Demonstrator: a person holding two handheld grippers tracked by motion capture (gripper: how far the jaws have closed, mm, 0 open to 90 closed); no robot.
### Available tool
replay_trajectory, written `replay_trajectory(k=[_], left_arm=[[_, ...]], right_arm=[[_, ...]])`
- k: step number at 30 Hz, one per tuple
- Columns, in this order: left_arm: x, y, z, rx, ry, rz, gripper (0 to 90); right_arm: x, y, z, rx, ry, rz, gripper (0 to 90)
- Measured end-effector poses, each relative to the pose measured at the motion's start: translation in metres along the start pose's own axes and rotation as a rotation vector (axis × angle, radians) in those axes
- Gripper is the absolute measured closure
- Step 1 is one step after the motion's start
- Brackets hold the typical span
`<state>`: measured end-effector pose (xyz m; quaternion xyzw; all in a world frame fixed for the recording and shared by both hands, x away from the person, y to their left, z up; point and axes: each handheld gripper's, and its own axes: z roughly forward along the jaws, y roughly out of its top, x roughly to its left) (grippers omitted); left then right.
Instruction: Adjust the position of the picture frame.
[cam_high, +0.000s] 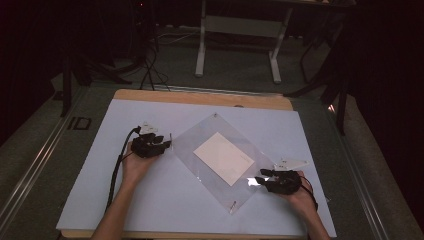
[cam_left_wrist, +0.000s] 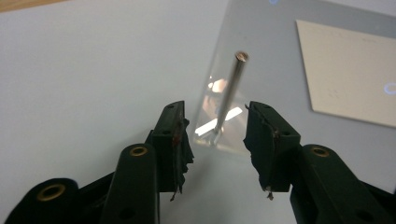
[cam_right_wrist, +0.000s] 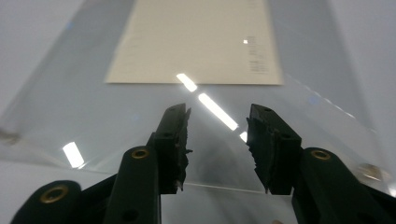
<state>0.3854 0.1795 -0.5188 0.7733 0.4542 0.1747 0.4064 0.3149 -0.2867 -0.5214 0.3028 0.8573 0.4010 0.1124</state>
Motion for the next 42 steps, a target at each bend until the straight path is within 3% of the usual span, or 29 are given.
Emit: replay_trajectory(k=[5,12,20,25,33,37,42], left_arm=[[-0.001,0.003,0.013,0.003,-0.010,-0.006,66.7],[-0.008,0.006,0.022,0.021,-0.028,0.018,71.5],[-0.009,0.008,0.027,0.027,-0.014,0.013,78.1],[-0.008,0.009,0.028,0.028,-0.009,0.004,81.5],[-0.008,0.008,0.029,0.024,-0.010,-0.001,82.4],[-0.008,0.008,0.029,0.024,-0.010,0.003,82.5],[-0.008,0.009,0.030,0.027,-0.007,0.009,83.0]], right_arm=[[0.027,0.003,0.003,0.013,0.083,-0.108,61.2],[0.045,-0.001,0.001,0.009,0.151,-0.164,66.5],[0.067,-0.003,0.005,0.013,0.297,-0.262,66.6],[0.076,0.001,0.011,0.007,0.309,-0.285,69.3],[0.075,0.000,0.011,0.017,0.305,-0.300,70.6],[0.078,-0.003,0.012,0.042,0.355,-0.320,70.6],[0.090,0.004,0.021,0.032,0.361,-0.353,74.7]])
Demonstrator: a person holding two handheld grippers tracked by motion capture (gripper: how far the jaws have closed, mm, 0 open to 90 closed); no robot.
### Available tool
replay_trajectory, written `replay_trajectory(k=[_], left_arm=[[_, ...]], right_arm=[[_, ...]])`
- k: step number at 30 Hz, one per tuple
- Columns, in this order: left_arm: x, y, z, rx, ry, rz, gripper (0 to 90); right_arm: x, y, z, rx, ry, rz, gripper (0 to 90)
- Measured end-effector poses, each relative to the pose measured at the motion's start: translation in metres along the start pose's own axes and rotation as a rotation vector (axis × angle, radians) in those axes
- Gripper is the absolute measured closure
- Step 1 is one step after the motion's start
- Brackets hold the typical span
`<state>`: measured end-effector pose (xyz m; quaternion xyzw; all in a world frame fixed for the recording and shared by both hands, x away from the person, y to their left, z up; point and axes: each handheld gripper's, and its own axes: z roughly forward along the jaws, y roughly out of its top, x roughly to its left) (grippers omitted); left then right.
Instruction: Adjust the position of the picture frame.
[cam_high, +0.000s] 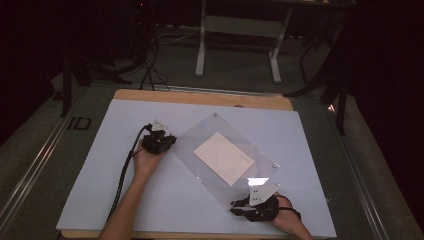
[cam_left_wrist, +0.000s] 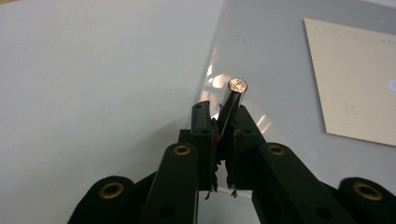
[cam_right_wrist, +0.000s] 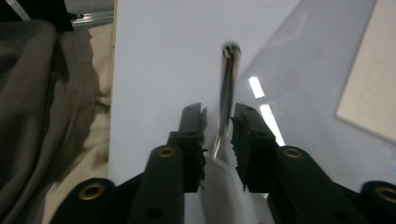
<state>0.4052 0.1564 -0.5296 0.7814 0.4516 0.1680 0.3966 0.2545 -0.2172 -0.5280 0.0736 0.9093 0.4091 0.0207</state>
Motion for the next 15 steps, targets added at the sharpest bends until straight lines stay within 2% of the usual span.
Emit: replay_trajectory(k=[6,15], left_arm=[[0.001,0.000,0.001,-0.003,-0.005,0.009,83.3],[0.002,-0.001,0.003,-0.017,-0.011,0.000,81.9]], right_arm=[[0.002,0.006,0.012,0.001,-0.042,-0.023,83.6],[0.002,0.006,0.015,-0.017,-0.046,-0.019,83.9]])
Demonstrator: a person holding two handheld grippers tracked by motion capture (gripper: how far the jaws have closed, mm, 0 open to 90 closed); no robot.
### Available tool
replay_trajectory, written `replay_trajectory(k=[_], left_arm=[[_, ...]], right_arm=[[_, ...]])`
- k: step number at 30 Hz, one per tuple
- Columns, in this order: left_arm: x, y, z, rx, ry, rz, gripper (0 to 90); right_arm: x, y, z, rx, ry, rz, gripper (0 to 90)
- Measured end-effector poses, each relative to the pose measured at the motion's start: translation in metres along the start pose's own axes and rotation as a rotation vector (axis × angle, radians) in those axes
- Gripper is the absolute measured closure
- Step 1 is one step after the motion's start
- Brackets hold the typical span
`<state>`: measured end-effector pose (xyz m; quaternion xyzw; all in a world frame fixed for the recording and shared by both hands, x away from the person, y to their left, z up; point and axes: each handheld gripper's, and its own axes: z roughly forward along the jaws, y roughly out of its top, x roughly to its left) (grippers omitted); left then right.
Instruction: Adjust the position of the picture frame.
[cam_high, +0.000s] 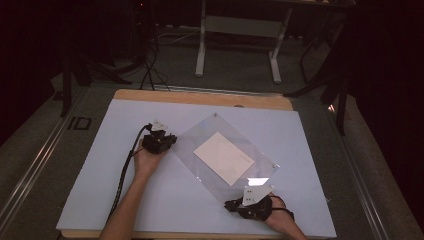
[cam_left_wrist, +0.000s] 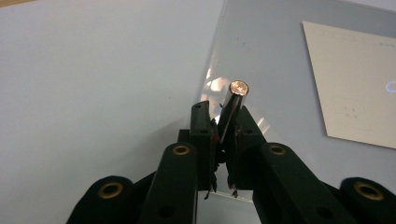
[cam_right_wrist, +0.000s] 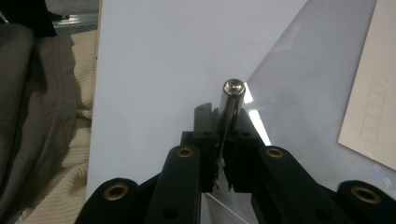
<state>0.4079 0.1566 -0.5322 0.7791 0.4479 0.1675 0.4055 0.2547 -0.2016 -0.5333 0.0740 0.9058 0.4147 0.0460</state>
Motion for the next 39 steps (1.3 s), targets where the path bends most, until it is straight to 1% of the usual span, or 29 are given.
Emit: replay_trajectory(k=[3,4,5,6,10,15,16,19,20,21,23,24,25,26,27,28,29,30,31,32,33,34,35,36,37,38,39], left_arm=[[-0.001,0.000,0.004,0.007,0.006,-0.004,79.7],[-0.002,-0.001,0.008,0.011,0.018,-0.002,79.4],[-0.002,-0.001,0.008,0.011,0.018,-0.002,80.3],[-0.001,-0.001,0.009,0.004,0.018,-0.021,80.8],[-0.003,0.000,0.008,0.013,0.029,0.004,82.0],[-0.004,0.000,0.008,0.020,0.036,0.016,83.0],[-0.003,0.000,0.008,0.019,0.036,0.021,83.2],[-0.004,0.000,0.008,0.018,0.038,0.022,83.3],[-0.003,0.000,0.009,0.012,0.035,0.003,83.3],[-0.003,0.000,0.009,0.012,0.035,0.003,83.1],[-0.003,0.000,0.008,0.012,0.036,-0.001,83.3],[-0.003,0.001,0.008,0.005,0.033,-0.011,83.3],[-0.003,0.001,0.008,0.005,0.033,-0.011,83.2],[-0.003,0.003,0.009,0.003,0.042,-0.016,83.2],[-0.003,0.003,0.009,0.003,0.042,-0.016,83.2],[-0.002,0.006,0.009,-0.005,0.043,-0.022,83.2],[-0.002,0.006,0.009,-0.005,0.043,-0.022,83.2],[-0.002,0.011,0.008,-0.022,0.041,-0.030,83.0],[-0.002,0.011,0.008,-0.022,0.041,-0.030,82.9],[-0.002,0.015,0.008,-0.021,0.044,-0.028,82.9],[-0.002,0.018,0.008,-0.021,0.046,-0.025,82.9],[-0.003,0.023,0.009,-0.023,0.050,-0.018,82.9],[-0.003,0.023,0.009,-0.023,0.050,-0.018,82.8],[-0.004,0.030,0.013,-0.024,0.046,-0.019,82.7],[-0.005,0.033,0.014,-0.029,0.046,-0.018,82.6],[-0.005,0.037,0.016,-0.040,0.043,-0.028,82.4],[-0.005,0.037,0.016,-0.040,0.043,-0.028,82.0]], right_arm=[[-0.002,-0.001,0.000,-0.011,0.013,0.008,83.6],[-0.004,-0.003,0.001,-0.024,0.030,0.022,83.3],[-0.004,-0.003,0.001,-0.028,0.032,0.026,83.4],[-0.004,-0.003,0.001,-0.027,0.031,0.026,83.5],[-0.003,-0.003,0.001,-0.025,0.025,0.018,84.2],[-0.001,-0.001,0.001,-0.015,0.007,-0.001,84.7],[0.000,0.000,0.001,-0.007,-0.003,-0.009,84.8],[0.002,0.000,0.001,-0.004,-0.013,-0.017,84.9],[0.002,0.001,0.001,-0.001,-0.021,-0.025,84.8],[0.002,0.001,0.001,-0.001,-0.021,-0.025,84.8],[0.006,0.003,0.001,0.019,-0.053,-0.046,84.5],[0.007,0.004,0.001,0.024,-0.064,-0.054,84.4],[0.008,0.005,0.001,0.029,-0.070,-0.054,84.3],[0.008,0.005,0.001,0.029,-0.077,-0.056,84.2],[0.008,0.005,0.001,0.029,-0.077,-0.056,84.2],[0.010,0.008,0.000,0.030,-0.096,-0.065,83.7],[0.010,0.008,0.000,0.030,-0.096,-0.065,83.7],[0.011,0.012,0.000,0.016,-0.099,-0.066,83.2],[0.011,0.012,0.000,0.016,-0.099,-0.066,83.2],[0.013,0.014,0.000,0.009,-0.098,-0.069,83.0],[0.016,0.019,0.001,-0.003,-0.088,-0.083,82.6],[0.021,0.025,0.004,-0.009,-0.080,-0.104,82.1],[0.021,0.025,0.004,-0.009,-0.080,-0.104,82.1],[0.027,0.033,0.009,-0.011,-0.065,-0.129,81.7],[0.030,0.037,0.012,-0.007,-0.064,-0.149,81.3],[0.033,0.042,0.015,0.002,-0.065,-0.165,81.1],[0.033,0.042,0.015,0.002,-0.065,-0.165,81.1]])
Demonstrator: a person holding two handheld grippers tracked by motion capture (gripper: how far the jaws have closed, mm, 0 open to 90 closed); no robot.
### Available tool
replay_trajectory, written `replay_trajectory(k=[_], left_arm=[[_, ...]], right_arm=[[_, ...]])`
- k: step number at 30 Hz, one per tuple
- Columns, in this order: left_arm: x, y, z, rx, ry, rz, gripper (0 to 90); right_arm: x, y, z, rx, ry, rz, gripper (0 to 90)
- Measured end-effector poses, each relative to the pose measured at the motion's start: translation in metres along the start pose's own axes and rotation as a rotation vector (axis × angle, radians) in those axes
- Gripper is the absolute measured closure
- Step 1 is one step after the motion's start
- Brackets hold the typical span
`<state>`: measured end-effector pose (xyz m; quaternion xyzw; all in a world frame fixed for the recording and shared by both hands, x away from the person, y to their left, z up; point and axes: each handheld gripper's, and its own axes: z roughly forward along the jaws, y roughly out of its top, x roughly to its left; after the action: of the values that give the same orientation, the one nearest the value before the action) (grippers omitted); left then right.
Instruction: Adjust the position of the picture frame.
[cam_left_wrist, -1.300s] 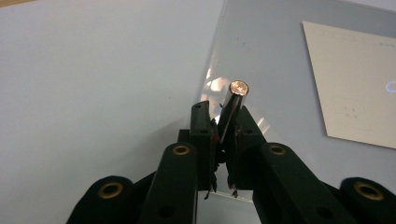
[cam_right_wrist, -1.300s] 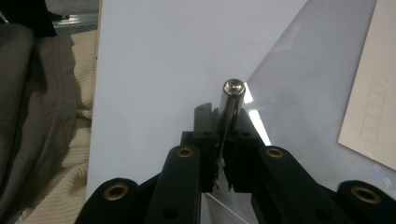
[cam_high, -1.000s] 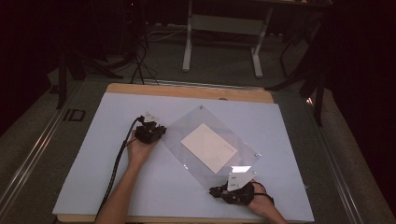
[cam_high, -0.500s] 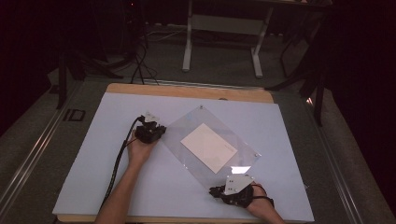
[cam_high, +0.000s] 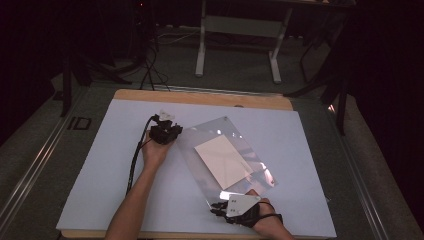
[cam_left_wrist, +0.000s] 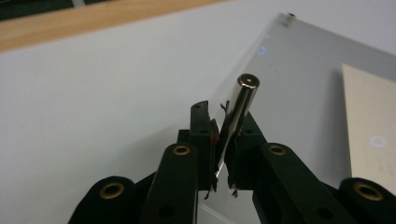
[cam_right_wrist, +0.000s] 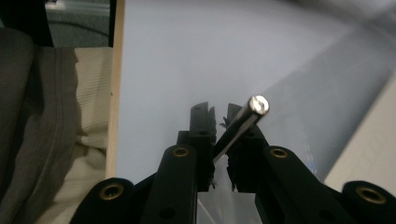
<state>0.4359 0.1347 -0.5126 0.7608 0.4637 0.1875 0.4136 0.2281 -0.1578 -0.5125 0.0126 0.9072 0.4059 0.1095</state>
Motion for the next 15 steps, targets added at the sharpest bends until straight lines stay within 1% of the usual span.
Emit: replay_trajectory(k=[1,3,4,5,6,7,8,9,11,12,13,14,15], left_arm=[[-0.001,0.008,0.003,-0.013,-0.007,-0.012,81.7],[-0.004,0.017,0.006,-0.015,-0.006,0.005,81.5],[-0.004,0.017,0.006,-0.015,-0.006,0.005,81.4],[-0.006,0.026,0.009,-0.022,-0.013,0.009,81.1],[-0.006,0.026,0.009,-0.022,-0.013,0.009,81.0],[-0.009,0.036,0.014,-0.016,-0.021,0.009,80.6],[-0.009,0.036,0.014,-0.016,-0.021,0.009,80.6],[-0.013,0.044,0.020,-0.005,-0.016,0.021,80.5],[-0.014,0.049,0.029,0.029,-0.013,0.018,80.5],[-0.014,0.049,0.029,0.029,-0.013,0.018,80.6],[-0.013,0.049,0.035,0.054,-0.009,0.013,80.7],[-0.013,0.049,0.039,0.068,-0.009,0.012,80.7],[-0.013,0.046,0.051,0.105,0.015,0.008,81.4]], right_arm=[[0.003,0.009,0.006,0.006,-0.001,-0.021,81.2],[0.005,0.018,0.012,0.005,0.005,-0.037,81.2],[0.005,0.018,0.012,0.005,0.005,-0.037,81.2],[0.006,0.027,0.017,-0.003,0.008,-0.052,81.2],[0.006,0.032,0.020,-0.005,0.013,-0.056,81.3],[0.006,0.037,0.023,-0.010,0.014,-0.063,81.4],[0.006,0.037,0.023,-0.010,0.014,-0.063,81.4],[0.004,0.046,0.029,-0.017,0.030,-0.058,82.0],[0.000,0.051,0.037,-0.018,0.046,-0.050,82.4],[0.000,0.051,0.037,-0.018,0.046,-0.050,82.4],[-0.005,0.053,0.046,-0.020,0.066,-0.021,83.0],[-0.005,0.053,0.046,-0.020,0.066,-0.021,83.0],[-0.009,0.054,0.053,-0.019,0.075,-0.004,82.7]])
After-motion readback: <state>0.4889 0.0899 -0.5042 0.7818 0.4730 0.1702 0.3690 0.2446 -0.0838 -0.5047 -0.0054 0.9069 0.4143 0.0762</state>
